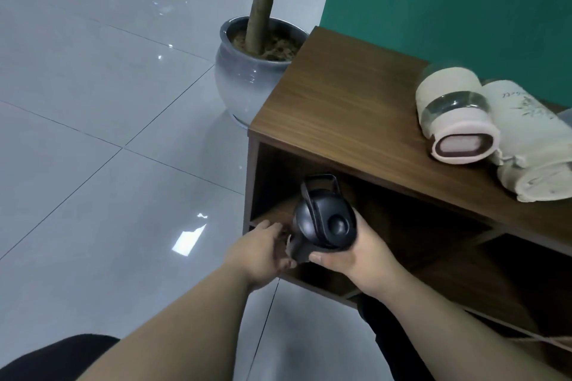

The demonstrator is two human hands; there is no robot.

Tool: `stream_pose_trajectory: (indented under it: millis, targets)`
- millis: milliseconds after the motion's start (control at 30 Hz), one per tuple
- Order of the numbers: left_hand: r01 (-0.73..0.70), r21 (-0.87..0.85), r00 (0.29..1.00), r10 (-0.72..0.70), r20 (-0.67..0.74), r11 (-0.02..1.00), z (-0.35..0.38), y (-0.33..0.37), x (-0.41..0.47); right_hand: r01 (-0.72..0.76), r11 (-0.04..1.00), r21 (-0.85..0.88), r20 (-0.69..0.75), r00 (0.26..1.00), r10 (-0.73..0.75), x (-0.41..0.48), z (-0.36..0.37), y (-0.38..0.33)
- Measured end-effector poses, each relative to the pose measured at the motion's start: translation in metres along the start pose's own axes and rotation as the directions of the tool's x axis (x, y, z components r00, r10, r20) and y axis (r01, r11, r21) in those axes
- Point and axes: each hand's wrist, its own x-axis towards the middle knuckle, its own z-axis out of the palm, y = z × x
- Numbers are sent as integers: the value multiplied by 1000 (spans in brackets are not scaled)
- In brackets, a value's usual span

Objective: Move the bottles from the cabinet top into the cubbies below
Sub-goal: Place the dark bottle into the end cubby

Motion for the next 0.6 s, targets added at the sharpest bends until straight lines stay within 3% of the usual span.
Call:
stream_pose_trajectory:
  millis: [167, 300, 600]
  targets:
    - [61, -144, 981, -85, -173, 988, 31, -8, 24, -60, 998, 36, -56, 997, 62, 43, 10, 19]
    - [104, -263, 951, -174, -256, 959, 44, -10, 40, -25, 997, 69, -68, 997, 30, 62, 13, 19]
    - [173, -321, 923, -267, -278, 931, 57, -19, 60, 1, 991, 136, -66, 998, 8, 80, 21, 30]
